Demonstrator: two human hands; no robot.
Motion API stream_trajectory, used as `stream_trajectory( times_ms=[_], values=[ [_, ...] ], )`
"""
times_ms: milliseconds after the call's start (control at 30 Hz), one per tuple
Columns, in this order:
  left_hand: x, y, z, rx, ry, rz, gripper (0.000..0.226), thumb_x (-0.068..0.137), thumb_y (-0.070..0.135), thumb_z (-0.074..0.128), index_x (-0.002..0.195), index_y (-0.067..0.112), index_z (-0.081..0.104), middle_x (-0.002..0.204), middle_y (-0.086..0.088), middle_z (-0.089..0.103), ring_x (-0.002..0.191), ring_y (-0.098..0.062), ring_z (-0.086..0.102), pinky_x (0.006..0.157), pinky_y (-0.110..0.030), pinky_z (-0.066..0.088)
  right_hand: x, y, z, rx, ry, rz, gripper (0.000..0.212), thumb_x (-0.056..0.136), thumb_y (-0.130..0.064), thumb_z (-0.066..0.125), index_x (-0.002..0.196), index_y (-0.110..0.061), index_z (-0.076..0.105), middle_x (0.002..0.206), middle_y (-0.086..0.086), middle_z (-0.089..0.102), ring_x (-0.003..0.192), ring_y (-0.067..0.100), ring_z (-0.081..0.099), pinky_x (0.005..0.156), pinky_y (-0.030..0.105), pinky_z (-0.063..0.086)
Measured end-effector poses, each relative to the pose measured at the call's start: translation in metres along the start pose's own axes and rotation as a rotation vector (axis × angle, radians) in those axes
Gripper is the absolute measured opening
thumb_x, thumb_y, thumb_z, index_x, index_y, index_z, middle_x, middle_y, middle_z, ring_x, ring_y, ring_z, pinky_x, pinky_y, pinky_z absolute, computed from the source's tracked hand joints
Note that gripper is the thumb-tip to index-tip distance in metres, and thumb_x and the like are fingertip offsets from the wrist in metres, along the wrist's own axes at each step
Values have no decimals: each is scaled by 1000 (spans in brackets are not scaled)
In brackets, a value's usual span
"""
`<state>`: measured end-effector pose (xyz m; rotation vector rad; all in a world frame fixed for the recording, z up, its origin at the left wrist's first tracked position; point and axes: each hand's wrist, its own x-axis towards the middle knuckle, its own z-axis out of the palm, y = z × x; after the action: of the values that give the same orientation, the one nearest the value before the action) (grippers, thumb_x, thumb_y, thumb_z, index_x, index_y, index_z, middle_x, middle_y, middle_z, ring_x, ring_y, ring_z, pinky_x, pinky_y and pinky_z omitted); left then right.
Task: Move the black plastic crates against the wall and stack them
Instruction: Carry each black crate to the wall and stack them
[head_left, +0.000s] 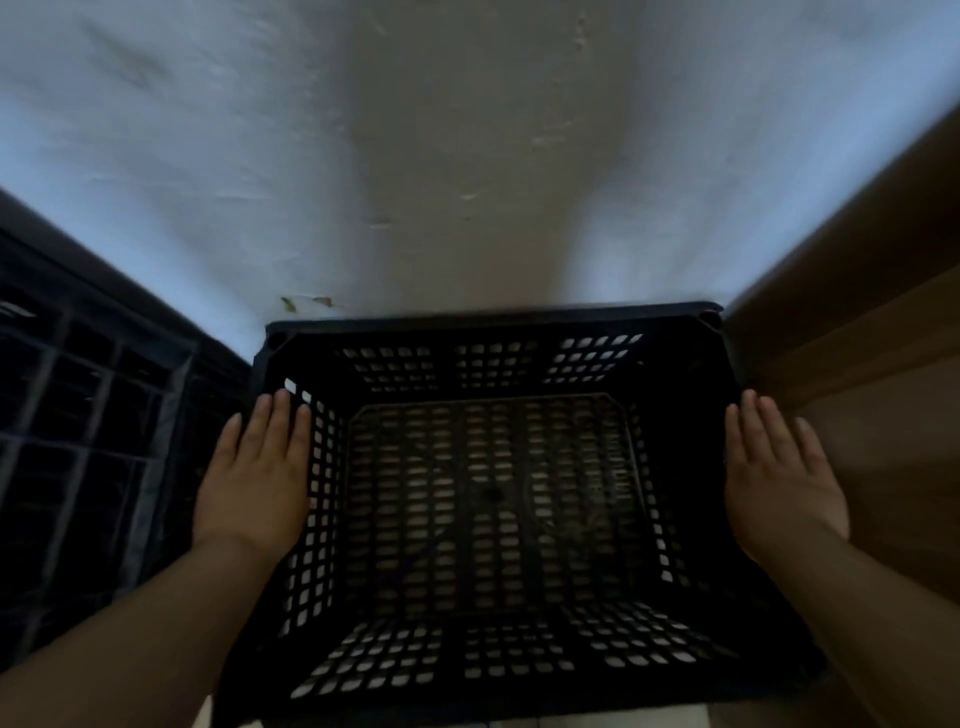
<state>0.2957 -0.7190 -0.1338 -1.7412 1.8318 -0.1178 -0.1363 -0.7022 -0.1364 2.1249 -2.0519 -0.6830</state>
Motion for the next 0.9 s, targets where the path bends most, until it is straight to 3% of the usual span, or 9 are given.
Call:
stream_trajectory(
  times_ms=[67,133,200,300,467,567,700,767,900],
  values=[
    [6,-2,1,26,-17,13,71,95,22,25,138,7,-29,142,-13,-36,141,-26,-25,82,-40,-43,8,2,9,-35,7,8,63,82,-14,17,142,2,21,151,14,7,144,26,18,108,35,-26],
    [9,-4,4,49,-27,41,70,94,17,23,137,6,-31,141,-15,-39,136,-26,-32,84,-41,-41,8,3,8,-25,-48,-10,59,78,-15,24,131,6,38,144,17,29,144,29,16,115,34,-12],
    [9,-5,6,59,-32,75,71,94,16,23,134,5,-34,140,-16,-41,130,-26,-37,84,-41,-41,9,-1,0,-36,-82,-22,59,81,-15,23,136,3,30,149,18,20,144,19,-23,113,37,-16],
    [7,-4,2,70,-47,92,71,95,16,24,134,4,-34,140,-19,-41,128,-27,-39,83,-42,-41,14,-5,-2,-140,-123,-58,58,91,-20,14,140,-9,-17,147,14,-27,105,21,-65,93,40,-39],
    [6,-4,2,122,-63,129,73,95,12,25,131,2,-38,139,-20,-43,107,-31,-60,80,-39,-45,24,-9,-6,-153,-217,10,54,87,-14,-2,133,-5,-29,138,14,-40,89,27,-70,83,39,-43],
    [4,-6,1,145,-59,145,74,95,12,26,132,3,-37,138,-19,-43,119,-28,-49,77,-39,-47,20,-9,0,-116,-228,-7,55,84,-11,-5,133,-2,-27,139,16,-37,92,29,-69,84,39,-43],
    [-12,-12,-11,149,-50,171,75,94,11,27,132,3,-37,139,-19,-42,128,-24,-37,78,-38,-46,0,-1,-14,-120,-337,-59,61,81,-14,-1,139,-1,12,148,20,1,127,25,-50,107,38,-30],
    [-28,-19,-19,115,-50,168,76,94,11,28,132,3,-37,139,-19,-42,129,-24,-36,77,-37,-46,-16,-2,-24,-189,-208,-42,59,79,-13,-11,137,-5,-12,144,20,-20,106,31,-64,94,42,-40],
    [-70,-31,-35,79,-30,205,76,93,7,29,129,3,-38,139,-18,-41,128,-25,-36,77,-37,-45,-56,2,-52,-249,-390,-2,48,90,-14,-5,124,2,-34,131,19,-42,75,40,-69,77,42,-43]
  ],
)
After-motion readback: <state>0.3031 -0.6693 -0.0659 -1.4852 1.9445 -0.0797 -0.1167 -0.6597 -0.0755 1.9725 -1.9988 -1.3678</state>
